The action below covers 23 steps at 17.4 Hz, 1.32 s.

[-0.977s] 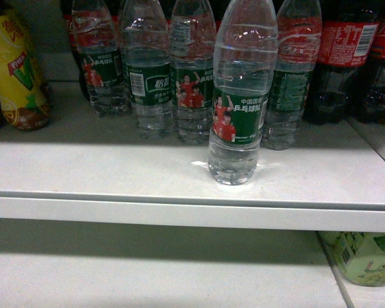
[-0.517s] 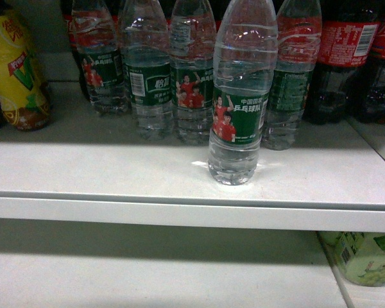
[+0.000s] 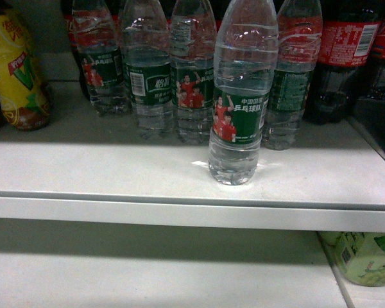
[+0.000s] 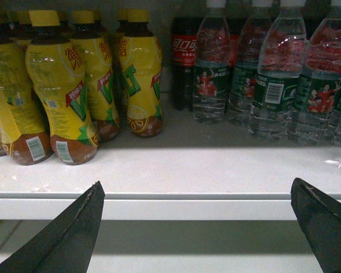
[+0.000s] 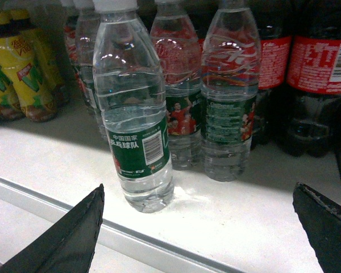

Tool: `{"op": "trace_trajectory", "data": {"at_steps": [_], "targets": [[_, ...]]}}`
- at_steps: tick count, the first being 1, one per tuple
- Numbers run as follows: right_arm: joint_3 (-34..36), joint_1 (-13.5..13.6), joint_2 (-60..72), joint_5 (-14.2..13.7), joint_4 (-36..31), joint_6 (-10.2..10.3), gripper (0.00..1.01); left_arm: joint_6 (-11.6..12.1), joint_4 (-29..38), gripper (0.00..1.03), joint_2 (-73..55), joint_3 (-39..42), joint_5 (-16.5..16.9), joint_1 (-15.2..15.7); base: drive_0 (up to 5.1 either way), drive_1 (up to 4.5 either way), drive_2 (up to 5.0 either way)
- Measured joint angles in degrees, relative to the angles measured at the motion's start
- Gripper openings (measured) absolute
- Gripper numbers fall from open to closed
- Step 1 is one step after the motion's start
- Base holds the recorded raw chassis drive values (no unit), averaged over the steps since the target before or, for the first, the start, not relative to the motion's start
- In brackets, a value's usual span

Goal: Move water from second to third shelf

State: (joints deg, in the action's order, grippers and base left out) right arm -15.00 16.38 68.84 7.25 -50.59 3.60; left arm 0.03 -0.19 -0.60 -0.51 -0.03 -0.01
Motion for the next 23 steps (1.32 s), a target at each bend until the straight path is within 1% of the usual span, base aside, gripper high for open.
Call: {"op": "trace_trajectory", "data": {"at_steps": [2,5,7,16,17,18,19,23], "targets": [[-0.98,1.33,3.37,-0.22,-1.84,-0.2,0.98,0.0,0.0,0.98,0.0,0.0,0.02,0.0,0.0,0.0,0.0],[-4.48,5.33,14.91,-1.49,-6.8,-0.68,0.98,0.0,0.0,0.98,0.0,0.0,0.0,0.0,0.0,0.0,0.0],[-6.27,6.25,18.32,-1.81,-7.52,-0.66,0.98,0.0,0.0,0.98,0.0,0.0,0.0,0.0,0.0,0.0,0.0],[-9.16,6.51,19.74,-1.55,-6.99,-0.07,0.98,0.0,0.0,0.98,0.0,0.0,0.02,0.0,0.0,0.0,0.0],[-9.81,6.51,19.74,-1.25,-6.45,0.31,0.98,0.0,0.0,0.98,0.0,0.0,0.02,0.0,0.0,0.0,0.0],[-10.71,6.51,19.91,-0.66,-5.7,1.09,0.98,0.0,0.0,0.98,0.0,0.0,0.02,0.0,0.0,0.0,0.0],[-11.72,6.54,20.11,0.83,-4.37,2.12,0.98,0.0,0.0,0.98,0.0,0.0,0.0,0.0,0.0,0.0,0.0],[-16.52,8.11,22.4,2.14,-1.9,3.34,0.98,0.0,0.0,0.98,0.0,0.0,0.02,0.0,0.0,0.0,0.0]]}}
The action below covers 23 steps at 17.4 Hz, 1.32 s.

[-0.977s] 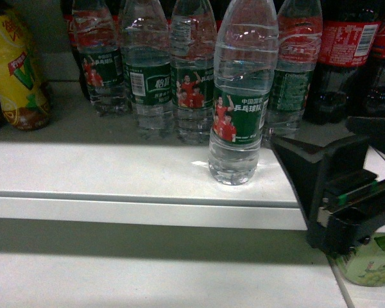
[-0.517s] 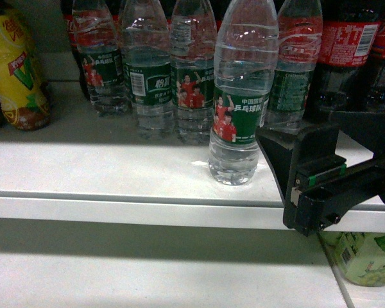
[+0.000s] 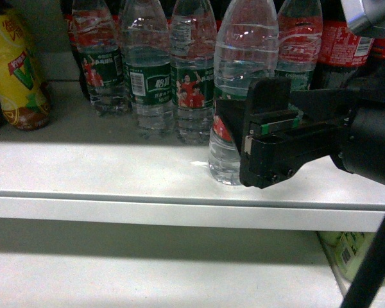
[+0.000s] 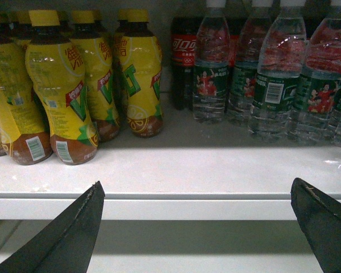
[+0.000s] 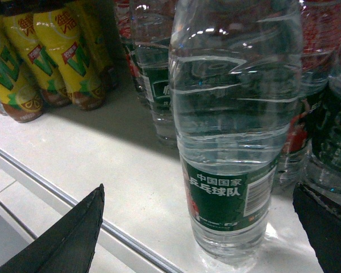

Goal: Move water from second to third shelf

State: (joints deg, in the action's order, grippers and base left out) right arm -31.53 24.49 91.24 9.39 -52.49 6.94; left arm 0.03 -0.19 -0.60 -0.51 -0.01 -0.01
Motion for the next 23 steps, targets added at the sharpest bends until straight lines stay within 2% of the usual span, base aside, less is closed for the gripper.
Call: {"op": "trace_trajectory", "data": {"at_steps": [5,9,12,17,21,23], "targets": [[-4.72,0.63,4.17,0.44,2.64,0.98,0.98,0.0,0.0,0.98,0.0,0.0,-0.02,0.0,0.0,0.0,0.0],[-9.05,0.57,7.1,-0.74,4.81,1.62,0.98,0.0,0.0,0.98,0.0,0.0,-0.02,0.0,0.0,0.0,0.0],[-12.55,0.48,8.94,-2.78,6.73,1.68,0.98,0.0,0.0,0.98,0.0,0.0,0.0,0.0,0.0,0.0,0.0],[-17.14,-0.17,12.76,-7.78,10.01,1.64,0.98,0.0,0.0,0.98,0.0,0.0,-0.02,0.0,0.0,0.0,0.0],[-18.73,-0.04,14.43,-9.6,9.9,2.01,0.98,0.0,0.0,0.98,0.0,0.0,0.0,0.0,0.0,0.0,0.0],[-18.91,0.26,14.49,-10.56,9.64,2.47,0.83,0.0,0.0,0.98,0.0,0.0,0.0,0.0,0.0,0.0,0.0]]}}
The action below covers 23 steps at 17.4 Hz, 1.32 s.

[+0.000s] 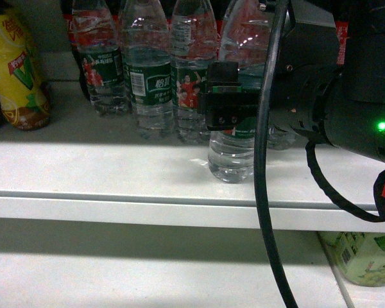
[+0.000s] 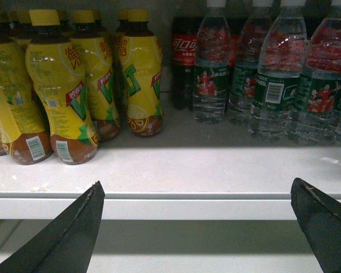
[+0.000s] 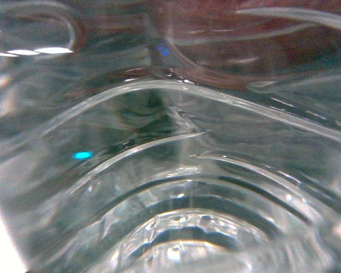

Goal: Move water from second to third shelf

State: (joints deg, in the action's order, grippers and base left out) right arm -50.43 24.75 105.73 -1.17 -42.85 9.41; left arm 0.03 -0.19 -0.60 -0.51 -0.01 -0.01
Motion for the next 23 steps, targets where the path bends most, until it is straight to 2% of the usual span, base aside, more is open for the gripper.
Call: {"op": "trace_trajectory", "data": {"at_steps": [3,5,7,13,17,19,23], "targets": [[0.0,0.11,-0.04,-0.37,-0.09,0.02,0.53,0.0,0.0,0.98,0.0,0.0,-0.02,0.0,0.0,0.0,0.0],[0.44,0.39,-0.42,-0.5,-0.35,-0.15,0.44,0.0,0.0,0.98,0.0,0.0,0.0,0.0,0.0,0.0,0.0],[2.03,0.76,-1.53,-0.59,-1.16,-0.44,0.42,0.0,0.0,0.98,0.0,0.0,-0.02,0.0,0.0,0.0,0.0],[11.5,1.49,-7.91,-1.44,-4.74,-3.96,0.42,0.0,0.0,0.98,0.0,0.0,0.0,0.0,0.0,0.0,0.0],[19.28,1.31,-14.23,-1.62,-6.19,-8.24,0.42,0.0,0.0,0.98,0.0,0.0,0.0,0.0,0.0,0.0,0.0],[24.02,-0.28,-18.1,-0.42,-6.47,-9.49,0.42,0.0,0.0,0.98,0.0,0.0,0.0,0.0,0.0,0.0,0.0],[31.08,-5.46,-25.62,0.81,-5.09,-11.3,0.42,0.0,0.0,0.98,0.0,0.0,0.0,0.0,0.0,0.0,0.0]]}}
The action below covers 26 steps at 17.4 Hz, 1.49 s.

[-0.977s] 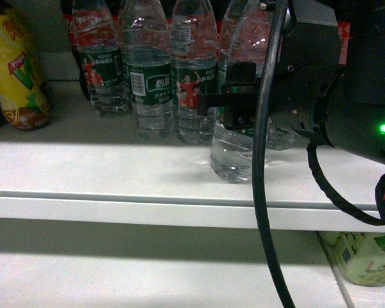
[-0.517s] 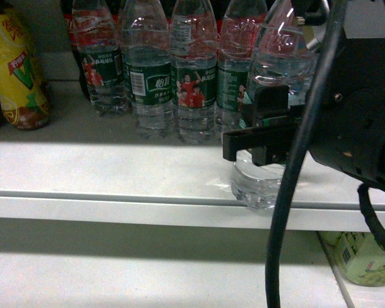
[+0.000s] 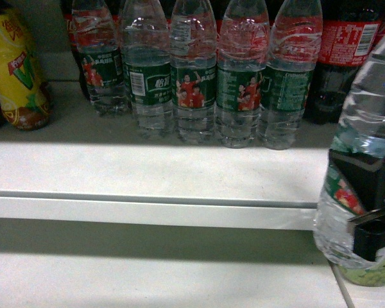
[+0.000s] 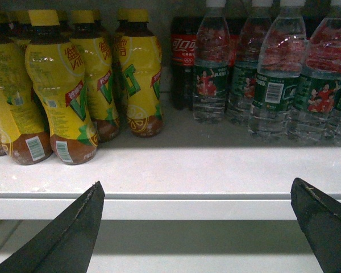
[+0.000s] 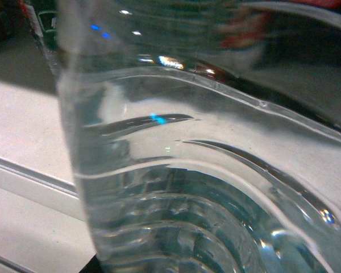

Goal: Move water from second to third shelf

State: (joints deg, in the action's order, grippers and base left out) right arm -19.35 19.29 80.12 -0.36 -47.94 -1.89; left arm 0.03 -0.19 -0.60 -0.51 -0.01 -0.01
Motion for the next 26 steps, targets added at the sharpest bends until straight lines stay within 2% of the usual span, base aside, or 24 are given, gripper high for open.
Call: {"op": "trace_trajectory", "data": {"at_steps": [5,7,8,9,12,18,26], "targets": [[4.48,-8.33,-13.16,2.34,4.02,-0.5,0.42,0.0,0.0,0.98,0.0,0.0,0.0,0.0,0.0,0.0,0.0],[6.19,-11.65,-18.32,2.32,7.69,-0.52,0.42,0.0,0.0,0.98,0.0,0.0,0.0,0.0,0.0,0.0,0.0],[7.63,-14.19,-24.02,2.4,11.06,-0.5,0.42,0.0,0.0,0.98,0.0,0.0,0.0,0.0,0.0,0.0,0.0],[8.02,-15.34,-27.63,2.54,12.81,-0.5,0.42,0.0,0.0,0.98,0.0,0.0,-0.02,0.0,0.0,0.0,0.0],[8.96,-16.72,-31.65,3.08,16.28,-0.15,0.42,0.0,0.0,0.98,0.0,0.0,-0.02,0.0,0.0,0.0,0.0],[9.97,-18.27,-33.35,3.56,17.16,0.66,0.41,0.0,0.0,0.98,0.0,0.0,-0.02,0.0,0.0,0.0,0.0],[10.54,-18.29,-34.53,3.76,17.44,1.01,0.41,0.0,0.0,0.98,0.0,0.0,0.0,0.0,0.0,0.0,0.0]]}}
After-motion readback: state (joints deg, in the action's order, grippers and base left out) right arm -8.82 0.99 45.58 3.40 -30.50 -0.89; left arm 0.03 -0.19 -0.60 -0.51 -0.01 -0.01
